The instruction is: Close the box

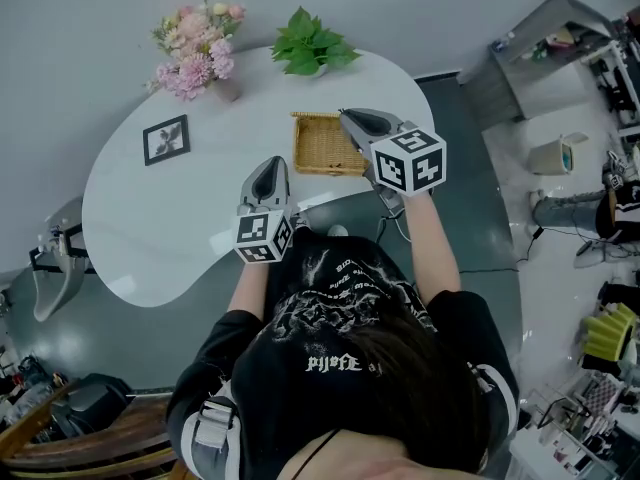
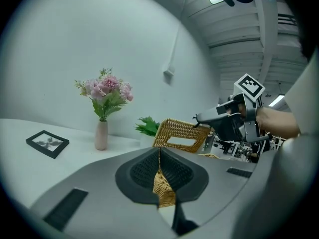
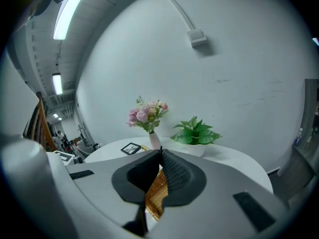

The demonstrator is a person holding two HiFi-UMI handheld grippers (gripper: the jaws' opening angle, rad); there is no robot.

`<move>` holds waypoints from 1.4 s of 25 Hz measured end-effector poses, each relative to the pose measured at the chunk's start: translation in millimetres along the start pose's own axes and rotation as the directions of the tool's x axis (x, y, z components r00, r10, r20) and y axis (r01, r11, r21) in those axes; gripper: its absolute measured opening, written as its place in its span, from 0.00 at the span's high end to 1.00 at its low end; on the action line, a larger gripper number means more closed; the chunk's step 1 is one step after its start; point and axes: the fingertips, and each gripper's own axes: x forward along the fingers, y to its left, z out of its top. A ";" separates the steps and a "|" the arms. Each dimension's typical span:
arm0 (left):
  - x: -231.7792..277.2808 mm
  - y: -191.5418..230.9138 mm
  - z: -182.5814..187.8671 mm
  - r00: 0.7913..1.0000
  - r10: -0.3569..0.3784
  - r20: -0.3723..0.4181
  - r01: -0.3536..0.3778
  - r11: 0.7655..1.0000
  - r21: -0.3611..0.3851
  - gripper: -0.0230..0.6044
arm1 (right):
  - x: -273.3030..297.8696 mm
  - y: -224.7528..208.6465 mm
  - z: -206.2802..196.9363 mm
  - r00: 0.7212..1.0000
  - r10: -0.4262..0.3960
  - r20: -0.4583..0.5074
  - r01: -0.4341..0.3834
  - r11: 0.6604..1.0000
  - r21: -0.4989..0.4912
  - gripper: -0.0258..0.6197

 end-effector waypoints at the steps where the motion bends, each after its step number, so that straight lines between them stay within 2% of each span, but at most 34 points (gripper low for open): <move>1: -0.7 -0.5 -0.2 1.000 0.002 0.001 -0.002 1.000 0.001 0.92 | -1.0 0.8 -1.8 1.000 0.004 -0.001 -0.004 1.000 0.003 0.90; 11: -9.1 -4.4 -4.8 1.000 0.028 -0.001 -0.028 1.000 0.002 0.92 | -6.9 12.3 -21.2 0.999 0.030 -0.013 -0.029 0.999 0.027 0.90; 35: -24.6 -10.8 -20.2 0.998 0.070 -0.001 -0.070 0.998 -0.003 0.92 | -5.9 30.8 -87.0 0.991 0.068 -0.116 -0.062 0.997 0.053 0.89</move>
